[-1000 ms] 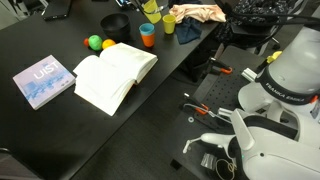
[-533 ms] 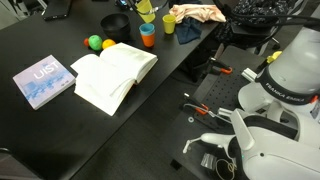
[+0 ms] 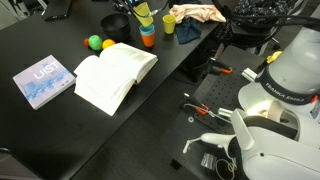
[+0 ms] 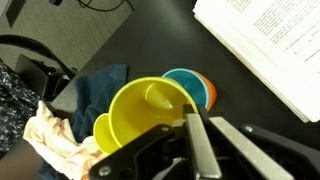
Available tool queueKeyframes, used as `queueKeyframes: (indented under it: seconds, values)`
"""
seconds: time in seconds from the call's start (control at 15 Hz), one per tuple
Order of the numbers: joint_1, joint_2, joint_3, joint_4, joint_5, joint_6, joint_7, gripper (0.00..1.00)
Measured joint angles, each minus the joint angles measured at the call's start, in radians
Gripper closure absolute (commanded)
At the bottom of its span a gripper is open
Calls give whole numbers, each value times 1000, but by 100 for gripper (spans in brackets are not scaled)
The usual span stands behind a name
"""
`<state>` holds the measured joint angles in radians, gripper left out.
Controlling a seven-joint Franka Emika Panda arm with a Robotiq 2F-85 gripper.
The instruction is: Stack the cups together
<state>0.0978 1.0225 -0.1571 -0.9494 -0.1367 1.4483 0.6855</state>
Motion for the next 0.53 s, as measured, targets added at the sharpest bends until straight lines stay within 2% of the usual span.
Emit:
queueKeyframes:
  seconds: [0.53]
  values:
    - [0, 7, 18, -7, 4, 57, 0, 93]
